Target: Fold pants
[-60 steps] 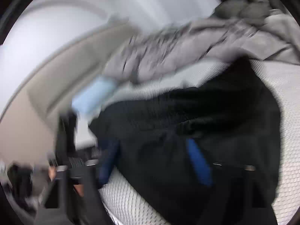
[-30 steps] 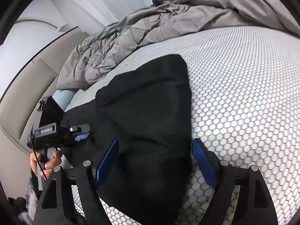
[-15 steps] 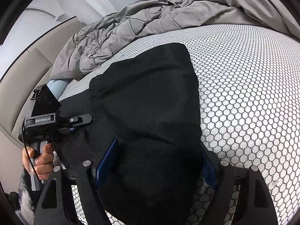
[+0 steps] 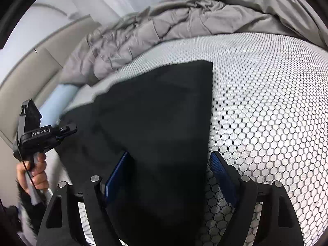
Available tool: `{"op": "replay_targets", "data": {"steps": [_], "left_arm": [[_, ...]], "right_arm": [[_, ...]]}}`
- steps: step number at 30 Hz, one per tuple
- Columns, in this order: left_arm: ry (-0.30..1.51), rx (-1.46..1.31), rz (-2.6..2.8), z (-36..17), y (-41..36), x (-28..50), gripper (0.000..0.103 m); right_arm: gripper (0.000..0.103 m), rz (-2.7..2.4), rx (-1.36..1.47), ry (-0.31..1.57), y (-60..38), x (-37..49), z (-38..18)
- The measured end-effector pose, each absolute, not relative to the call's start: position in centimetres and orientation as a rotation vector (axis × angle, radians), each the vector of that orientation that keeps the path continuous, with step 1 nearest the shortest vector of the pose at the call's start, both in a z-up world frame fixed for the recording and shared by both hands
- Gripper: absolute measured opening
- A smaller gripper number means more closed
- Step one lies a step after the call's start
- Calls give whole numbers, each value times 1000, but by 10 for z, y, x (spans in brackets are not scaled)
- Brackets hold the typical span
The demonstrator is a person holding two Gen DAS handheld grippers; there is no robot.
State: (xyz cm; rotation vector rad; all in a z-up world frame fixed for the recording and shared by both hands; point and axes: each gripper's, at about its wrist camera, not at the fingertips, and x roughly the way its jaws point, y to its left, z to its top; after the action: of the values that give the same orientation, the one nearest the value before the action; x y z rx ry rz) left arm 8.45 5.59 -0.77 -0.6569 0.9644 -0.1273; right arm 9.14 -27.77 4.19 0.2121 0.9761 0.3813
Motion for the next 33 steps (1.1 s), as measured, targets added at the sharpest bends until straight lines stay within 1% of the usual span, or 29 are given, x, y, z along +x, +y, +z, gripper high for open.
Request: {"op": "replay_targets", "data": {"steps": [4, 6, 7, 8, 11, 13, 14, 16, 17, 18, 20, 21, 24, 27, 31, 33], "left_arm": [[921, -609, -199, 6, 50, 71, 10], [888, -594, -227, 15, 43, 70, 22], [878, -596, -241, 17, 42, 70, 36], [878, -604, -260, 18, 41, 70, 45], [936, -637, -323, 12, 32, 91, 48], [983, -664, -309, -6, 32, 105, 48], [1013, -707, -310, -17, 30, 112, 48], [1015, -760, -337, -30, 28, 120, 48], [1014, -764, -346, -34, 25, 124, 46], [1013, -768, -355, -33, 22, 125, 31], [997, -795, -359, -33, 17, 127, 17], [981, -793, -351, -32, 16, 126, 13], [935, -778, -344, -20, 12, 120, 9], [883, -768, -344, -4, 12, 112, 8], [831, -780, -271, 7, 30, 103, 8], [856, -728, -153, 2, 39, 106, 10]], "right_arm": [[82, 391, 241, 957, -293, 80, 48], [82, 391, 286, 938, -308, 73, 52], [82, 386, 316, 937, -316, 71, 52], [82, 380, 337, 936, -322, 70, 51], [82, 360, 368, 952, -331, 74, 47], [82, 349, 366, 955, -330, 77, 44], [82, 356, 361, 954, -327, 80, 43], [82, 373, 352, 960, -321, 84, 40], [82, 380, 346, 965, -318, 86, 39], [82, 387, 338, 972, -315, 88, 37], [82, 395, 312, 977, -307, 93, 34], [82, 395, 298, 981, -303, 95, 33], [82, 394, 262, 985, -292, 98, 31], [81, 402, 246, 978, -284, 99, 35], [82, 434, 262, 947, -286, 92, 47], [82, 439, 258, 931, -292, 86, 52]]}}
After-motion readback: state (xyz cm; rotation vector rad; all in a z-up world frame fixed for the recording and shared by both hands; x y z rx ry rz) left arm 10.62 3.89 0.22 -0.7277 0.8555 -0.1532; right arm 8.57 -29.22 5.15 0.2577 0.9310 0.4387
